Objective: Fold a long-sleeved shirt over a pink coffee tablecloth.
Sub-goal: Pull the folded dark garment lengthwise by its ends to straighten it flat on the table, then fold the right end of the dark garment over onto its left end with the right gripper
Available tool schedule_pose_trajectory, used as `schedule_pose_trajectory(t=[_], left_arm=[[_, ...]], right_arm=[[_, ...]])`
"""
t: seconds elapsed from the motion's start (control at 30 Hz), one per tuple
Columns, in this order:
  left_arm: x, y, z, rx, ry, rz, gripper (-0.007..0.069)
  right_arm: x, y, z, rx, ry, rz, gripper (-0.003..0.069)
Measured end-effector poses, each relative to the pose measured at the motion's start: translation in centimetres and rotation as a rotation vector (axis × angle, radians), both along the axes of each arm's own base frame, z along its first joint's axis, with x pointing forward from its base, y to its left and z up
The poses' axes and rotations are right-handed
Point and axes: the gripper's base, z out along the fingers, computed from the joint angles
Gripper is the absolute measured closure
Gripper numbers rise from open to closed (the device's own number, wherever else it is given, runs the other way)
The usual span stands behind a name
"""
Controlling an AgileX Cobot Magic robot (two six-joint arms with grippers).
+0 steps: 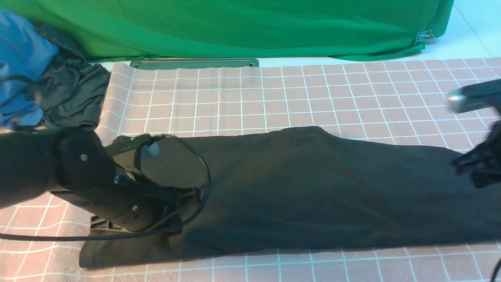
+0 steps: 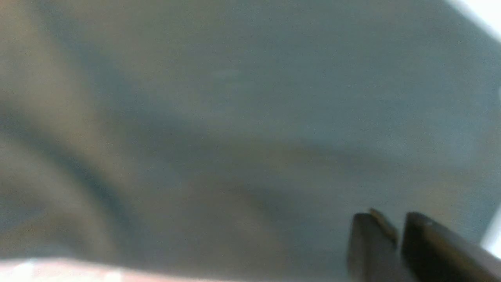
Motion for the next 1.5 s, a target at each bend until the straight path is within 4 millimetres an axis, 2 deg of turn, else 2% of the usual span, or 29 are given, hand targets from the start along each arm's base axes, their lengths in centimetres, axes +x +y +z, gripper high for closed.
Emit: schedule_pose_trajectory(t=[0.13, 0.2, 0.3, 0.4, 0.47, 0.57, 0.67, 0.7, 0.73, 0.83, 0.93, 1.0, 1.03, 1.07, 1.13, 1.2, 1.33, 1.37, 1.47, 1.5], left_arm=[[-1.2, 0.2, 2.6, -0.041, -0.072, -0.009, 0.0613], [-1.9, 0.4, 3.9, -0.054, -0.114, -0.017, 0.0613], [-2.9, 0.6, 5.5, -0.074, -0.171, -0.028, 0.0613], [-3.8, 0.9, 6.6, -0.085, -0.207, -0.04, 0.0613], [-4.4, 1.0, 7.3, -0.092, -0.225, -0.046, 0.0613], [-5.1, 1.2, 8.0, -0.1, -0.245, -0.052, 0.0613], [-5.7, 1.4, 8.7, -0.109, -0.278, -0.055, 0.0613], [-5.8, 1.4, 8.8, -0.11, -0.281, -0.055, 0.0613], [-6.0, 1.5, 9.1, -0.113, -0.29, -0.057, 0.0613], [-6.6, 1.6, 9.5, -0.118, -0.298, -0.063, 0.0613], [-7.2, 1.8, 9.8, -0.116, -0.3, -0.073, 0.0613], [-7.7, 1.9, 10.0, -0.111, -0.303, -0.082, 0.0613], [-7.8, 2.0, 10.1, -0.11, -0.304, -0.083, 0.0613], [-8.0, 2.1, 10.3, -0.107, -0.313, -0.087, 0.0613], [-8.3, 2.2, 10.5, -0.107, -0.327, -0.089, 0.0613], [-8.5, 2.2, 10.7, -0.11, -0.338, -0.089, 0.0613], [-8.6, 2.3, 10.8, -0.112, -0.341, -0.089, 0.0613], [-8.6, 2.3, 10.8, -0.112, -0.341, -0.089, 0.0613], [-8.6, 2.3, 10.8, -0.114, -0.339, -0.085, 0.0613], [-8.6, 2.3, 10.8, -0.114, -0.339, -0.085, 0.0613]], right_arm=[[0.6, -3.6, -1.2, 0.011, -0.014, -0.146, 0.0113], [1.0, -4.5, -2.4, 0.018, 0.008, -0.186, 0.0022], [1.7, -4.9, -4.4, 0.029, 0.045, -0.204, -0.0022], [2.3, -4.9, -6.4, 0.038, 0.075, -0.207, -0.0021], [2.7, -4.9, -7.5, 0.048, 0.095, -0.213, 0.0013], [2.9, -4.8, -7.8, 0.062, 0.1, -0.222, 0.0123], [3.0, -4.6, -7.8, 0.084, 0.101, -0.222, 0.0423], [3.0, -4.6, -7.8, 0.083, 0.101, -0.22, 0.0442], [3.0, -4.6, -7.7, 0.08, 0.098, -0.211, 0.0542], [3.1, -5.1, -7.2, 0.065, 0.108, -0.212, 0.0564], [3.0, -5.8, -5.5, 0.053, 0.121, -0.228, 0.0564], [3.0, -5.9, -2.6, 0.053, 0.082, -0.25, 0.0564], [3.0, -5.9, -2.4, 0.055, 0.077, -0.251, 0.0564], [3.0, -5.6, 0.0, 0.065, 0.034, -0.253, 0.0564], [3.0, -4.9, 2.8, 0.088, -0.017, -0.244, 0.0564], [2.8, -3.4, 5.4, 0.112, -0.06, -0.211, 0.0564], [2.6, 0.8, 9.0, 0.156, -0.118, -0.107, 0.0564], [2.6, 1.9, 9.6, 0.165, -0.132, -0.085, 0.0564], [2.5, 6.7, 11.4, 0.22, -0.174, 0.014, 0.0564], [2.4, 7.0, 11.5, 0.225, -0.177, 0.02, 0.0564]])
